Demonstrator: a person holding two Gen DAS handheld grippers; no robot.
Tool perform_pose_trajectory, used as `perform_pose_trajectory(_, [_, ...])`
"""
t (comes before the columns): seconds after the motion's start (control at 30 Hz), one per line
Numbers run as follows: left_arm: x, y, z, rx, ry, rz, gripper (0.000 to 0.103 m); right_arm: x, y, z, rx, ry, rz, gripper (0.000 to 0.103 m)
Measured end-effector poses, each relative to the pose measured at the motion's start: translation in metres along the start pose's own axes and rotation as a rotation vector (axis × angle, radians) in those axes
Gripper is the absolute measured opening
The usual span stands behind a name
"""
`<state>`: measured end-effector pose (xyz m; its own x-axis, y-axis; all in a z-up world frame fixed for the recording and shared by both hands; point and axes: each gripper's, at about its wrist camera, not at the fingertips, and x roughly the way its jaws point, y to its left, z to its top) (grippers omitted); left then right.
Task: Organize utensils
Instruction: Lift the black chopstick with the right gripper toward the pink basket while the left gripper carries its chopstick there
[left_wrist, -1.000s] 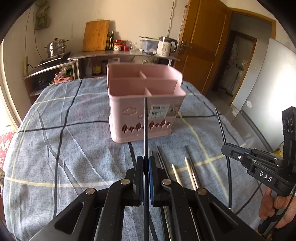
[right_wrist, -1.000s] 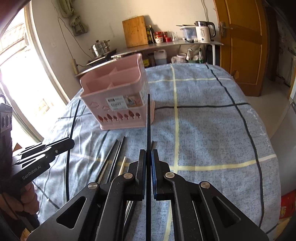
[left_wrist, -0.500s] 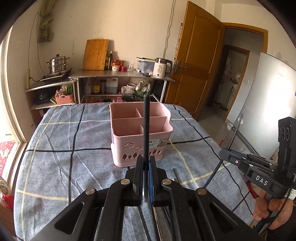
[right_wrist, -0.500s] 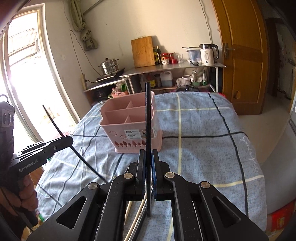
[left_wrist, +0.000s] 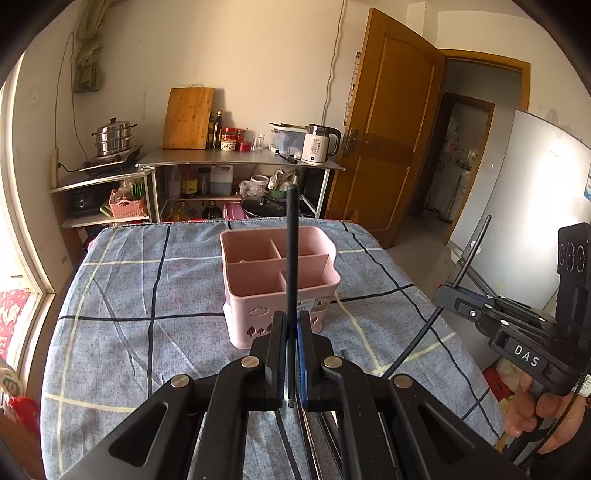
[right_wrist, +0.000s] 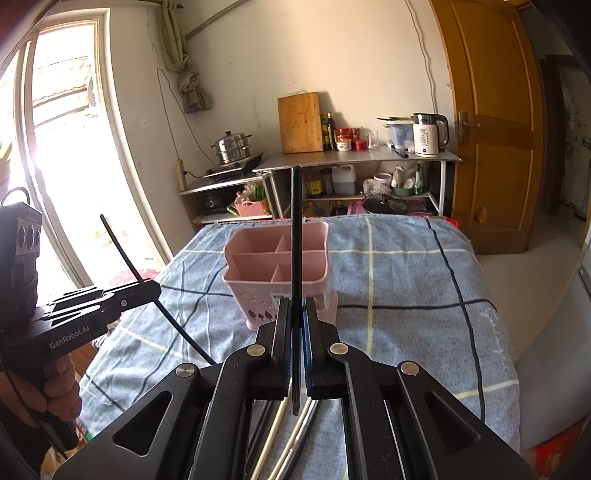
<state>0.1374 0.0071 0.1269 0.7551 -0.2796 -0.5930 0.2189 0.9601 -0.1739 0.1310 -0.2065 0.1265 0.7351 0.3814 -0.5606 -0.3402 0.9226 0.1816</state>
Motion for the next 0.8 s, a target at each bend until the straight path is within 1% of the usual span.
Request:
perform_pose_trajectory(0.2, [-0.003,0.003,0.032,0.003,-0.032,-0.009,0.005,0.009,0.012,0.024,-0.025,-0.031,0.021,0.005])
perform_pose_trajectory(0.57, [0.007,0.016,0.103,0.014,-0.124,0.037,0.005,0.032,0.037,0.083,-0.065,-0.142,0.040,0.005])
perform_pose_trajectory(0.67, [0.016,0.020,0.113,0.021,-0.128,0.058,0.005,0.043,0.038,0.093,-0.061,-0.158,0.045,0.005])
perform_pose_trajectory(0.8, [0.033,0.028,0.115,0.012,-0.108,0.065,0.005,0.060,0.040,0.099,-0.052,-0.167,0.053,0.005])
